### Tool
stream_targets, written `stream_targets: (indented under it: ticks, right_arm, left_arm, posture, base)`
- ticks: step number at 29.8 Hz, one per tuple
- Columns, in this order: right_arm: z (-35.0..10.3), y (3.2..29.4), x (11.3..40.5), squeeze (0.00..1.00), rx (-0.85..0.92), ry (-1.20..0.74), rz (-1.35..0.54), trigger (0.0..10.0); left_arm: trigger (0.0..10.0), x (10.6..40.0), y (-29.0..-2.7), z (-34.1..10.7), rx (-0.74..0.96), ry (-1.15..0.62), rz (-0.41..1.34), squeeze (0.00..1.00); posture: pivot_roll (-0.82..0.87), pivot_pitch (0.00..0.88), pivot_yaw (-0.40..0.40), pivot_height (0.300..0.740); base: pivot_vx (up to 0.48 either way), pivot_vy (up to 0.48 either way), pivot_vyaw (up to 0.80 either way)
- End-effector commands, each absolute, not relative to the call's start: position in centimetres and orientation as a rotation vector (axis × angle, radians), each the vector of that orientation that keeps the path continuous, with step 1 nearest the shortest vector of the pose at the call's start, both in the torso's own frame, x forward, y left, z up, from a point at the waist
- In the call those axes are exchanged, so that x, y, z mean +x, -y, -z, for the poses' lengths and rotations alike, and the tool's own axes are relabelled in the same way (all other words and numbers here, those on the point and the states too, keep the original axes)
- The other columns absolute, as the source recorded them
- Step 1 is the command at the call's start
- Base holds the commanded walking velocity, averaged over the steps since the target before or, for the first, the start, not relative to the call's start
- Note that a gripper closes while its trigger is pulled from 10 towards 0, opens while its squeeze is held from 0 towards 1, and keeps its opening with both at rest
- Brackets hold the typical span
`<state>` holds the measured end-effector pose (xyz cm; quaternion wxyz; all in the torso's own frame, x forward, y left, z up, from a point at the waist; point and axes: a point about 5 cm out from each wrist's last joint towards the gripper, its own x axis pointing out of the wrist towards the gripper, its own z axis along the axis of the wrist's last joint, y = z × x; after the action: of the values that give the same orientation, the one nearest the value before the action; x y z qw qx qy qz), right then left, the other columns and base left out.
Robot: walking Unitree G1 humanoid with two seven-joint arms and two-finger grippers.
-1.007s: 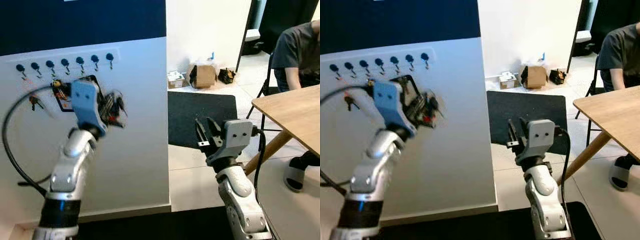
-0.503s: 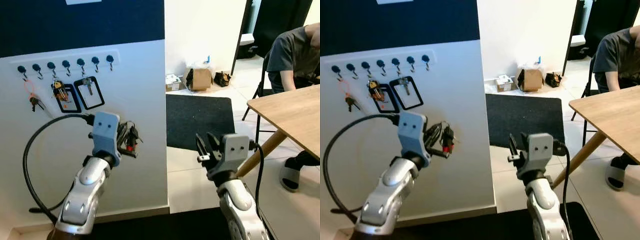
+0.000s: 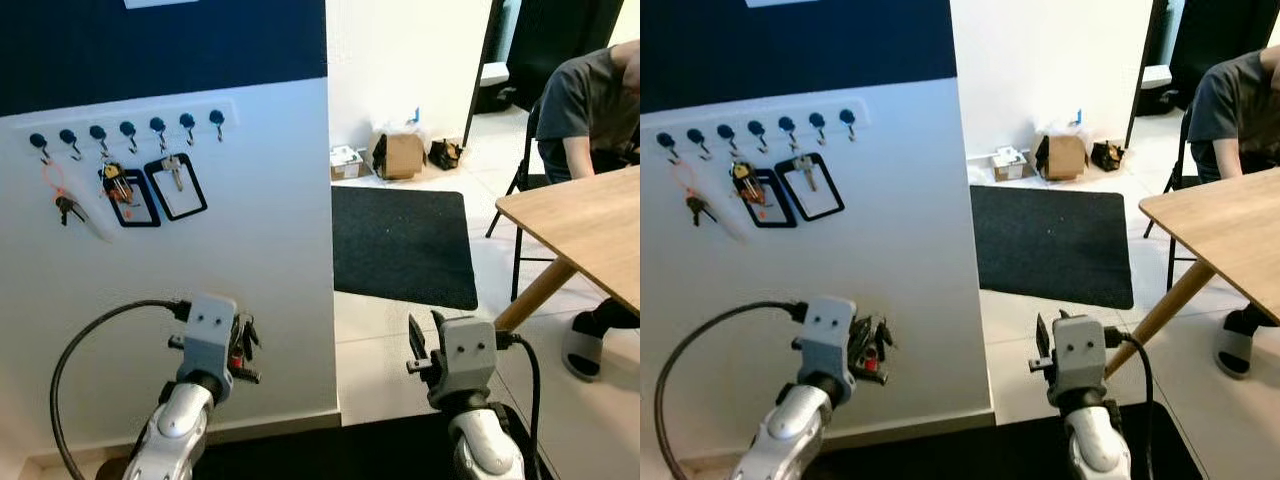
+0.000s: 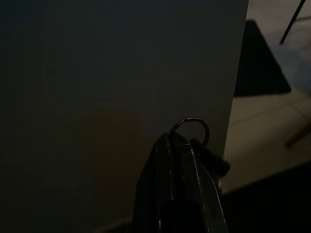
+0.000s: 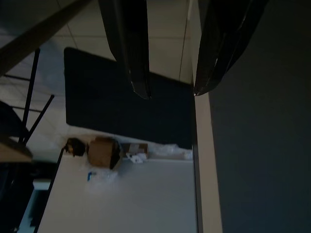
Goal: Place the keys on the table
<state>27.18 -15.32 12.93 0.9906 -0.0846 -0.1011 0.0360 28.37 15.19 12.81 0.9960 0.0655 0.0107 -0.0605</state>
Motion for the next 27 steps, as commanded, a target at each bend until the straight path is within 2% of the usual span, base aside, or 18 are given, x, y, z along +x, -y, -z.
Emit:
stream_targets:
  ticks: [1, 27]
  right_arm:
    - [-12.13, 15.01, 26.78, 0.00, -0.182, 0.184, -0.078, 10.0]
    - [-11.48, 14.82, 26.99, 0.00, -0.158, 0.172, -0.076, 10.0]
  left_arm:
    - [10.0, 28.16, -15.46, -12.08, 0.153, -0.027, 0.097, 0.00]
    - [10.0, 28.27, -15.06, -11.78, 0.177, -0.016, 0.106, 0.00]
  posture:
    - [0.00, 0.161, 0.124, 0.740]
    - [0.00, 0.159, 0.122, 0.740]
  base:
    - [0.000, 0.000, 0.00]
    - [0.000, 0.000, 0.00]
